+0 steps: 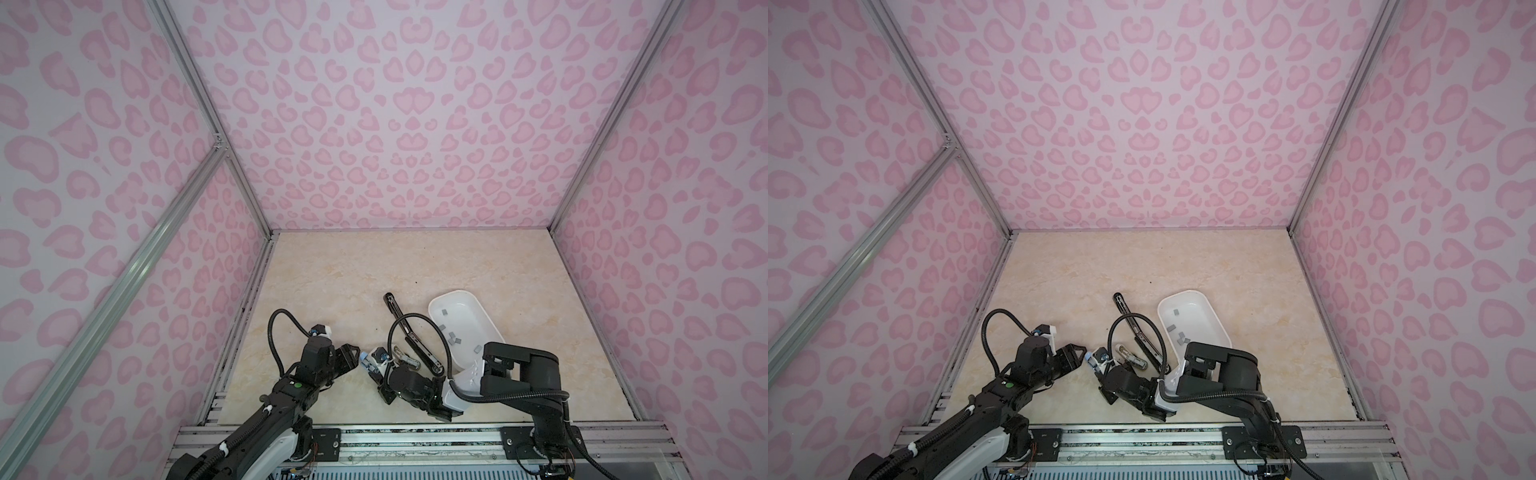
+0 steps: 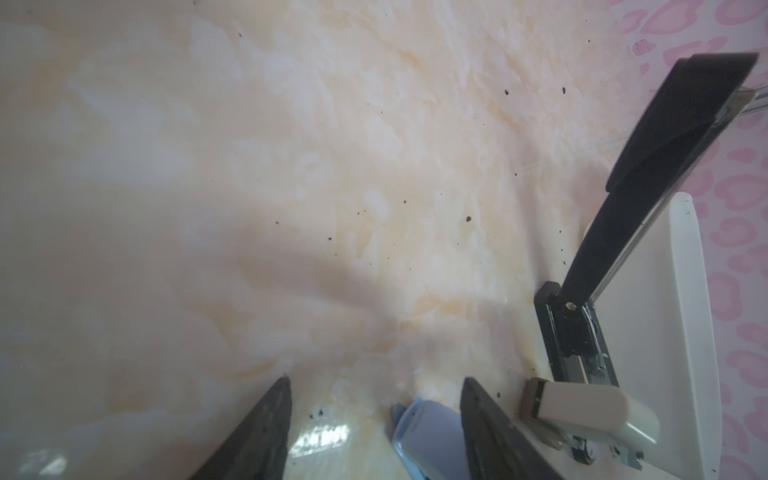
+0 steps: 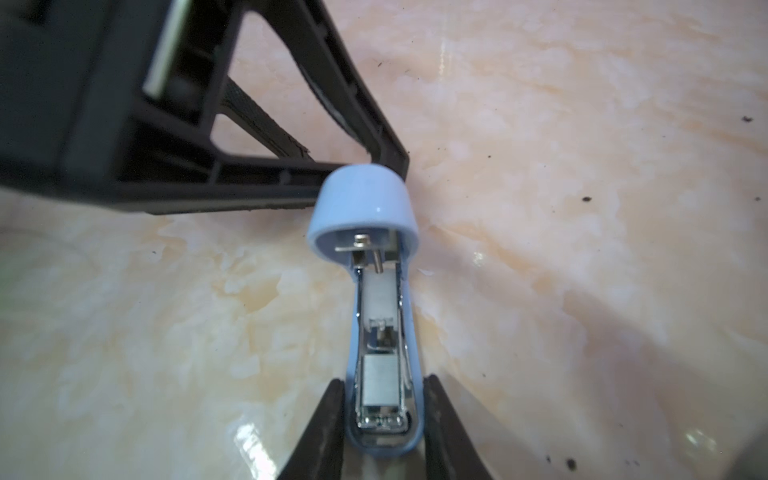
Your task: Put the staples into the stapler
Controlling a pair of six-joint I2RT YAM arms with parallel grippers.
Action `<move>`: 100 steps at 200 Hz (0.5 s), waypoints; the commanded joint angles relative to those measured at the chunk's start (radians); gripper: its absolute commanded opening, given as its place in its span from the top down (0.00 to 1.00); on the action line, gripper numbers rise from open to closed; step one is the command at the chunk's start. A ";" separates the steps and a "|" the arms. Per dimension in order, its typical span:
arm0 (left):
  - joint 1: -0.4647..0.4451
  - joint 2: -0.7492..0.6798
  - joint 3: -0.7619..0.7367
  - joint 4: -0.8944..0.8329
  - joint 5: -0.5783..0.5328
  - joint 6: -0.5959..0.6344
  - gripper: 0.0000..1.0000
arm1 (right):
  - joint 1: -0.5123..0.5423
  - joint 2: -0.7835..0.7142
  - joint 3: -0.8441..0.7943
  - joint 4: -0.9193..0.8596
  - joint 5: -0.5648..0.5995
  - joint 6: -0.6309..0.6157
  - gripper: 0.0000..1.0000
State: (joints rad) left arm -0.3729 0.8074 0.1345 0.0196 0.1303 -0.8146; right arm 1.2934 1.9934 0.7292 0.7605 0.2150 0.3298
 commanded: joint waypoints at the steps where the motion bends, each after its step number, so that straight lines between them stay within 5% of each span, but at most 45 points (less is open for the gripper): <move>1: -0.006 -0.036 -0.023 0.005 -0.021 -0.028 0.34 | -0.002 0.025 -0.011 -0.227 -0.056 0.028 0.70; 100: -0.037 -0.171 -0.075 -0.012 -0.035 -0.045 0.31 | -0.004 0.030 -0.006 -0.222 -0.066 0.032 0.70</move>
State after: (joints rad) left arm -0.4061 0.6388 0.0696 0.0010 0.1078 -0.8532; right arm 1.2892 2.0003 0.7368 0.7647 0.2043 0.3344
